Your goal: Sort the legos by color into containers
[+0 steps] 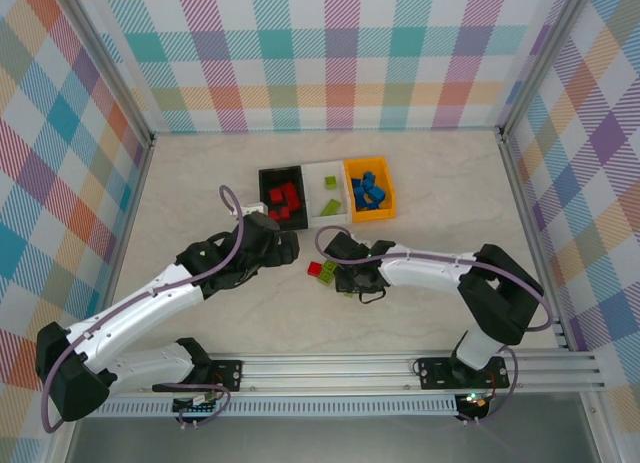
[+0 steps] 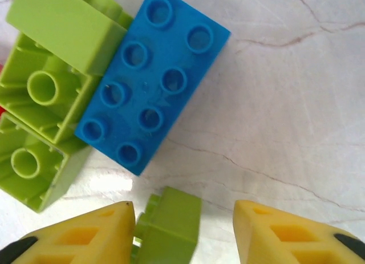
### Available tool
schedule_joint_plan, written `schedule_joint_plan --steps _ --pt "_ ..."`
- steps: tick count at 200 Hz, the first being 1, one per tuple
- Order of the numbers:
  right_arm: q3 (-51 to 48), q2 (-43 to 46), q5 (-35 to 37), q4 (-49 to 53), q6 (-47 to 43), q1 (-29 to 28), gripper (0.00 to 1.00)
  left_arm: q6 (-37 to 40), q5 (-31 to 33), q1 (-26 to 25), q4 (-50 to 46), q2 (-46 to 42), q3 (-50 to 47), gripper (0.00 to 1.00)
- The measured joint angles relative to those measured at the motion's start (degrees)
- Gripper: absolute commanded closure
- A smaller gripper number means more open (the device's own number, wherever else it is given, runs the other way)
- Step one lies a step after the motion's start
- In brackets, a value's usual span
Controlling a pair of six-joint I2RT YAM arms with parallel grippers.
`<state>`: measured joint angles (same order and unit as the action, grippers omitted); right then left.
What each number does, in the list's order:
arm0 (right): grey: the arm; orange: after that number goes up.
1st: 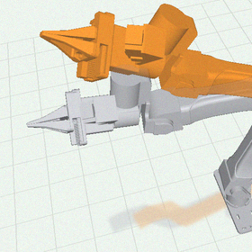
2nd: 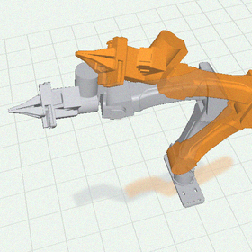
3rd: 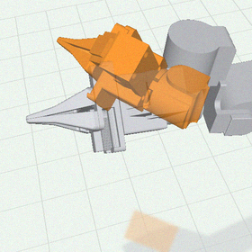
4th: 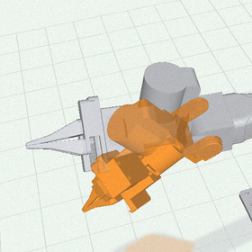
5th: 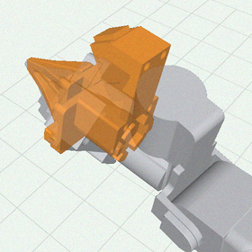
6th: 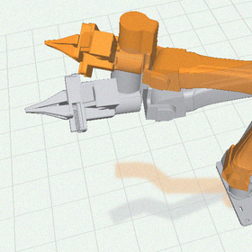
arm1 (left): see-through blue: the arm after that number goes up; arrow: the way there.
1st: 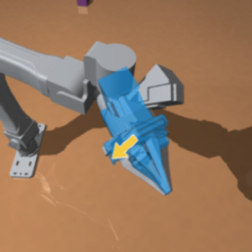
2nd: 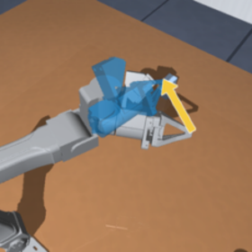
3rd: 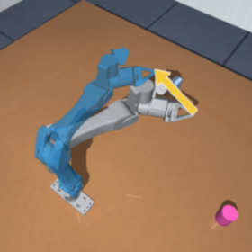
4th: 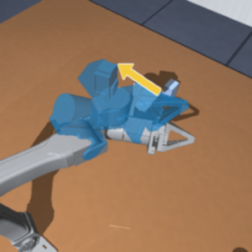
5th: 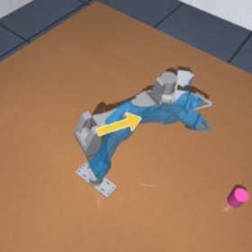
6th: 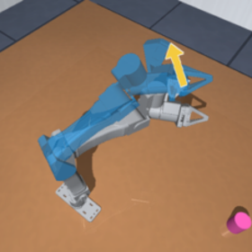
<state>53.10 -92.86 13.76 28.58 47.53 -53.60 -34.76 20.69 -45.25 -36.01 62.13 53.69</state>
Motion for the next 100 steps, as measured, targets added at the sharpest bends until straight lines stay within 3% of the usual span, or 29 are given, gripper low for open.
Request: schedule_joint_plan --steps 26,66,100 --pt "-0.2 0.3 -1.2 0.2 -1.0 0.0 0.44 0.0 0.0 0.0 0.0 0.0 0.0 0.00" --pt "-0.2 -1.2 -2.8 -0.3 -2.1 0.0 0.67 0.0 0.0 0.0 0.0 0.0 0.0 0.00" --pt "-0.1 -1.1 -3.5 -0.8 -3.1 0.0 0.76 0.0 0.0 0.0 -0.2 0.4 0.0 0.00"
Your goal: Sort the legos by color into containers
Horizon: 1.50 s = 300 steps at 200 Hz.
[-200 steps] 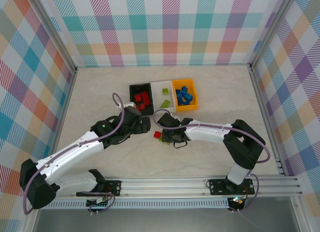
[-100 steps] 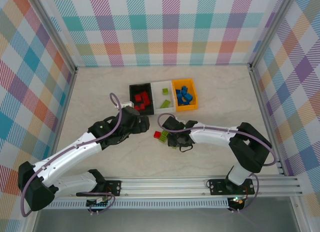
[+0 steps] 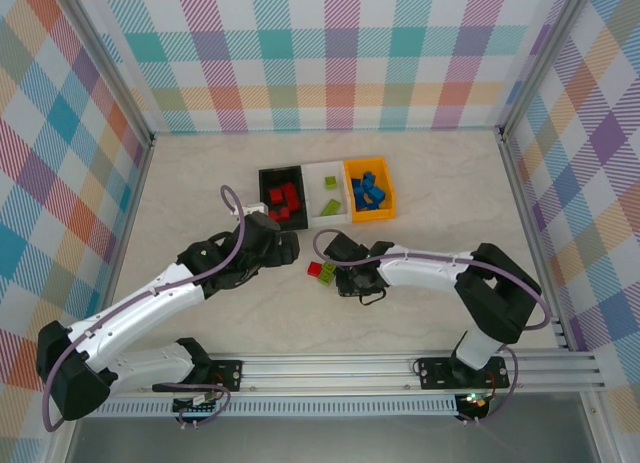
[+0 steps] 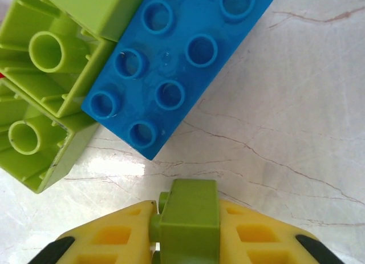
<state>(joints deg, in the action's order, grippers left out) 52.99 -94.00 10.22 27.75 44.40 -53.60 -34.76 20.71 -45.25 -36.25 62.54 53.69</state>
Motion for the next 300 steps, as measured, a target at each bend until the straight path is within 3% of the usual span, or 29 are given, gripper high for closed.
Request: schedule_joint_plan --steps 36,68,113,172,194,207,244,300 --pt "2.2 3.4 -0.2 1.2 -3.1 1.5 0.77 0.0 0.0 0.0 -0.8 0.0 -0.4 0.00" --pt "16.3 2.6 -0.8 1.6 -9.2 9.8 0.77 -0.4 -0.2 0.0 -1.0 -0.2 -3.5 0.00" --pt "41.4 -14.6 -2.1 -0.5 -15.0 19.5 0.75 -1.7 -3.3 0.0 0.4 0.3 -6.9 0.00" --pt "61.7 -36.5 -2.9 5.5 -18.1 21.2 0.66 -1.9 -9.3 -0.1 5.7 7.3 -8.0 0.05" --pt "63.4 -37.7 -3.7 7.1 -18.1 21.3 0.47 -1.9 -11.3 -0.3 7.5 10.9 -8.0 0.08" --pt "64.0 -37.7 -3.9 7.5 -18.3 21.3 0.42 -1.9 -12.4 -0.4 8.9 13.1 -8.0 0.12" --pt "59.9 -34.4 -5.1 5.8 -18.3 21.4 0.39 -1.9 -14.6 -0.9 11.3 19.4 -6.9 0.17" --pt "40.9 -13.2 -6.8 -0.9 -18.4 21.4 0.38 -1.9 -13.5 -0.8 12.7 27.9 -1.4 0.25"
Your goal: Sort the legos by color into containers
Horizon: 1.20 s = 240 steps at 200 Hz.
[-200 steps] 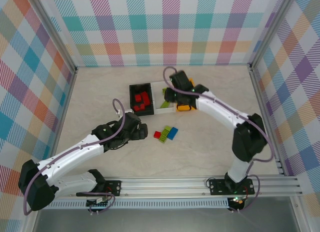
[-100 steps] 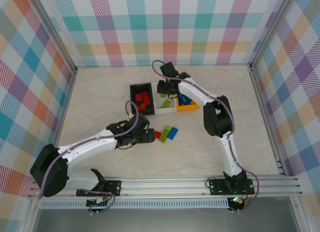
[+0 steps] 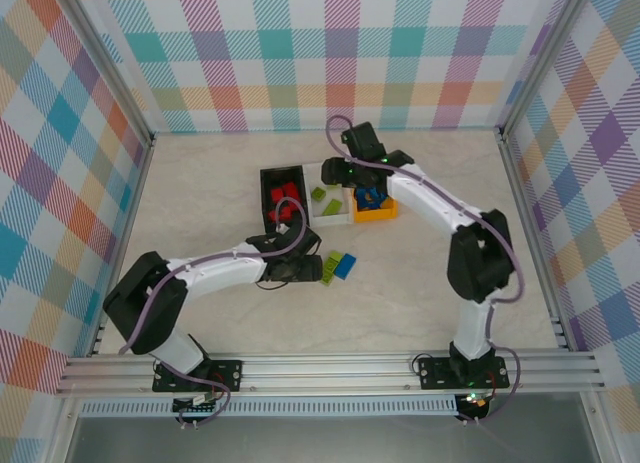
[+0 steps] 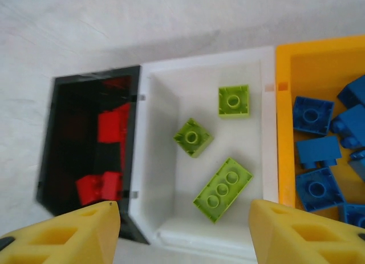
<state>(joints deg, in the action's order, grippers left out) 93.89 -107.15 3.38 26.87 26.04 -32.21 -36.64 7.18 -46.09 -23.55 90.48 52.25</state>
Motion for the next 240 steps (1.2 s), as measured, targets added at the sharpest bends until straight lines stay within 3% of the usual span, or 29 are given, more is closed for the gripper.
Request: schedule_joint_plan --steps 51,89,114,143,158,240 --pt "-9.1 7.9 -0.2 -4.4 0.0 0.0 0.38 0.2 1.3 0.1 0.2 5.0 3.1 0.30" --pt "-12.6 8.8 0.0 -5.0 0.0 0.0 0.38 -0.1 4.9 1.3 -2.3 2.3 0.8 0.31" --pt "-13.0 9.5 0.0 -5.1 0.0 0.0 0.38 -0.2 7.4 3.2 -7.5 -3.7 -2.6 0.28" --pt "-13.0 10.2 0.0 -5.9 0.0 0.1 0.38 0.5 7.2 3.1 -8.6 -9.4 -2.4 0.14" --pt "-13.2 10.5 0.0 -6.5 0.0 0.1 0.38 1.3 6.2 2.3 -7.8 -10.2 -1.3 0.13" --pt "-17.0 14.2 0.4 -6.8 0.1 1.5 0.38 5.0 1.0 1.0 -1.4 3.5 5.6 0.14"
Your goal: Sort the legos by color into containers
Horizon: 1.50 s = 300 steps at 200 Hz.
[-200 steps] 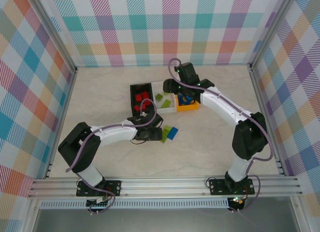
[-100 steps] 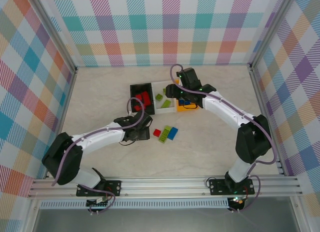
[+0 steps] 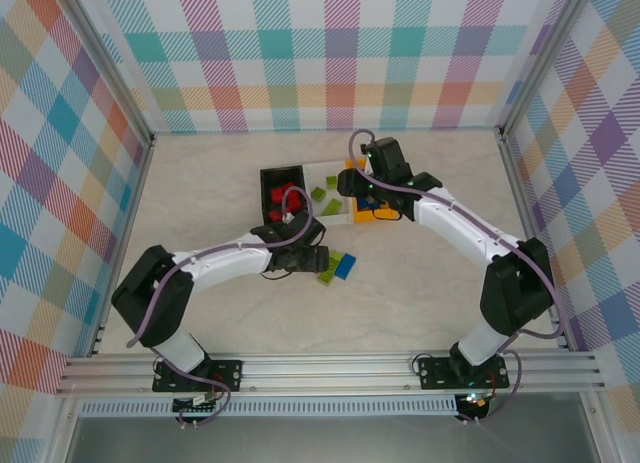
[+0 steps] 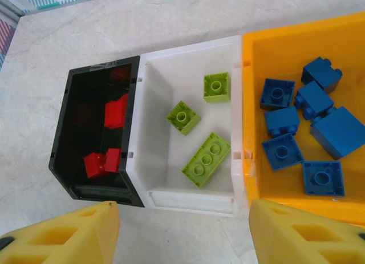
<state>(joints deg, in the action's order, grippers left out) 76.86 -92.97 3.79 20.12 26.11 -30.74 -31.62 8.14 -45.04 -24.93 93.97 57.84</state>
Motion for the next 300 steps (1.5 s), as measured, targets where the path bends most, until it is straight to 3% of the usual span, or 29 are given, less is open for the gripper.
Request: schedule_joint_plan --steps 67,149,198,247,300 --pt "-0.9 1.0 0.0 0.0 0.0 1.0 0.38 0.3 1.1 0.2 -0.6 5.4 1.9 0.28" --pt "-1.8 2.5 0.0 -0.8 0.2 1.2 0.38 0.0 2.4 2.0 -3.4 2.2 -0.5 0.22" --pt "-3.1 3.2 0.0 -1.1 0.2 1.5 0.38 0.0 1.9 2.0 -3.2 6.6 2.3 0.35" --pt "-3.7 3.5 0.0 -1.1 0.4 2.2 0.38 0.2 3.3 1.5 -3.4 8.7 3.1 0.59" --pt "-3.8 3.6 -0.2 -1.3 0.5 2.3 0.38 -0.1 4.9 1.6 -5.2 6.6 3.1 0.62"
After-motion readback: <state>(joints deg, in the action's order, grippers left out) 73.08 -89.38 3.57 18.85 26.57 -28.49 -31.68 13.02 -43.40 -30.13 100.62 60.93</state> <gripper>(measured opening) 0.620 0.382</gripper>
